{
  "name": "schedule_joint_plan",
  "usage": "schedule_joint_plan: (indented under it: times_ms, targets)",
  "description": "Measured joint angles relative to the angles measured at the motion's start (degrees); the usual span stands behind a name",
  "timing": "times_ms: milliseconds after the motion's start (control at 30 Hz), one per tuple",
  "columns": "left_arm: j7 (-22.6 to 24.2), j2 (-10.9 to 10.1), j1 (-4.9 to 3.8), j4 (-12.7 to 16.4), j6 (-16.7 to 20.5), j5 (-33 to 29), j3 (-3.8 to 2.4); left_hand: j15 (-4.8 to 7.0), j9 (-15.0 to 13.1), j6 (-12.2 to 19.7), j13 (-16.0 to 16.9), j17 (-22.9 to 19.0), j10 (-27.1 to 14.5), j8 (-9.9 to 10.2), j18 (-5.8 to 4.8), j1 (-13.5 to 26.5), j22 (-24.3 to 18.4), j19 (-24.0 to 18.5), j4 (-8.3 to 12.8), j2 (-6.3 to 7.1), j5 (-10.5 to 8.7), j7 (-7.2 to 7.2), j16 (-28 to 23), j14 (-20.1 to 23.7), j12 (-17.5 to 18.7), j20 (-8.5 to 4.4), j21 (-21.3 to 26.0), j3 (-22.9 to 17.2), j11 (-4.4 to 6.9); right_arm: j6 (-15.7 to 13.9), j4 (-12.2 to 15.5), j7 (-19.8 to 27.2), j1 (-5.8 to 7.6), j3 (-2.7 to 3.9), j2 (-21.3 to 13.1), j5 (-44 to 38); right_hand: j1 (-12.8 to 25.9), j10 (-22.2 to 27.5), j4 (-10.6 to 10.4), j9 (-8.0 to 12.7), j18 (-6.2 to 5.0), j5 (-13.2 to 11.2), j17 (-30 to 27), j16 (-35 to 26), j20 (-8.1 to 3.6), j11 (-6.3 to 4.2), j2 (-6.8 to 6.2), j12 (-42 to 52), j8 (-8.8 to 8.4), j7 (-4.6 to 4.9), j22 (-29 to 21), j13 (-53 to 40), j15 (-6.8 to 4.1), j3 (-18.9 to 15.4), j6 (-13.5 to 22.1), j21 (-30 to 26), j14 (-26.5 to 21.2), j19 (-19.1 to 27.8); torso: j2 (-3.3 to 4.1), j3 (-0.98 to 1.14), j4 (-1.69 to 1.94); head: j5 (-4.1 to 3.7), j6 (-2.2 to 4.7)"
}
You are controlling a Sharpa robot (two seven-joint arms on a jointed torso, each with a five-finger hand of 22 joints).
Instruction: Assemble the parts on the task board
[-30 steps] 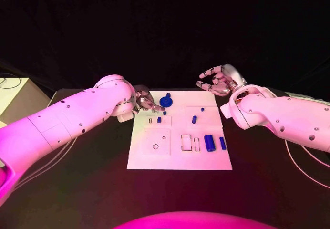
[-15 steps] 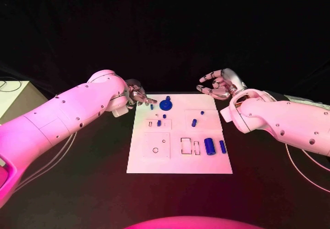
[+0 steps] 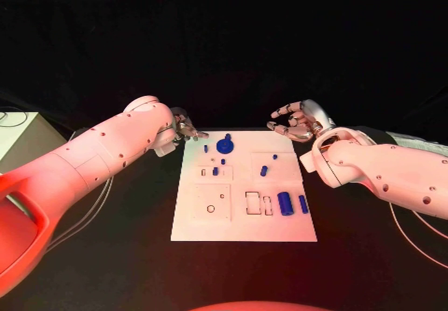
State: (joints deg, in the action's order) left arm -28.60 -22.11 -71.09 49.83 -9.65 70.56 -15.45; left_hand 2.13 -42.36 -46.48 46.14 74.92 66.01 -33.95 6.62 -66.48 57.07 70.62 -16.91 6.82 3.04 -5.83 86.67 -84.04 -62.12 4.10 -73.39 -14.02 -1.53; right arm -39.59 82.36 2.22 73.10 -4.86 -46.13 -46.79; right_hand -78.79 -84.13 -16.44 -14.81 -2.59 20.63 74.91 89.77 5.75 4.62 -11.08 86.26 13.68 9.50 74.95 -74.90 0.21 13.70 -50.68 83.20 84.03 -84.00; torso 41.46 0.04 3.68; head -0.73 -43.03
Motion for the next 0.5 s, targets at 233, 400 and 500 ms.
schedule_joint_plan:
  times_ms: [233, 400, 500]
  targets:
    - [0.3, 0.9, -0.16, -2.0, -0.1, -0.2, 0.37, 0.0, 0.2, 0.0, 0.0, 0.0, 0.0, 0.0, 0.0, -0.2, 0.0, 0.0, 0.1, -0.22, 0.0, 0.0, 0.0, 0.0, 0.0, 0.0, 0.0, -0.4, 0.0, 0.0, 0.2, 0.0, 0.05, 0.06, 0.1, 0.0, 0.0, 0.0, 0.0, 0.0, 0.0, 0.0, 0.0, 0.0, 0.0, 0.0, 0.0, 0.0, 0.0, 0.0, 0.0, 0.0, 0.0, 0.0, 0.0, 0.0, 0.0, 0.0, 0.55, 0.05, -0.22, 0.12, 0.16]
    - [0.4, 1.2, -0.23, -2.7, -0.2, -0.6, 0.85, 0.0, 0.2, 0.0, 0.2, 0.0, 0.0, 0.0, 0.0, -0.2, 0.1, 0.0, 0.1, -0.22, 0.0, 0.0, 0.0, 0.0, 0.0, 0.0, 0.0, -0.4, 0.0, 0.0, 0.2, 0.0, 0.05, 0.07, 0.2, 0.0, 0.0, 0.0, 0.0, 0.0, 0.0, 0.0, 0.0, 0.0, 0.0, 0.0, 0.0, 0.0, 0.0, 0.0, 0.0, 0.0, 0.0, 0.0, 0.0, 0.0, 0.0, 0.0, 0.87, 0.07, -0.26, 0.21, 0.27]
    - [0.4, 1.4, -0.3, -3.1, -0.4, -0.9, 1.14, 0.0, 0.2, 0.0, 0.2, 0.0, 0.0, 0.0, 0.0, -0.2, 0.1, 0.0, -0.1, -0.22, 0.0, 0.0, 0.0, 0.0, 0.0, 0.0, 0.0, -0.5, 0.0, -0.1, 0.2, 0.0, 0.05, 0.07, 0.3, 0.0, 0.0, 0.0, 0.0, 0.0, 0.0, 0.0, 0.0, 0.0, 0.0, 0.0, 0.0, 0.0, 0.0, 0.0, 0.0, 0.0, 0.0, 0.0, 0.0, 0.0, 0.0, 0.0, 0.97, 0.08, -0.26, 0.22, 0.35]
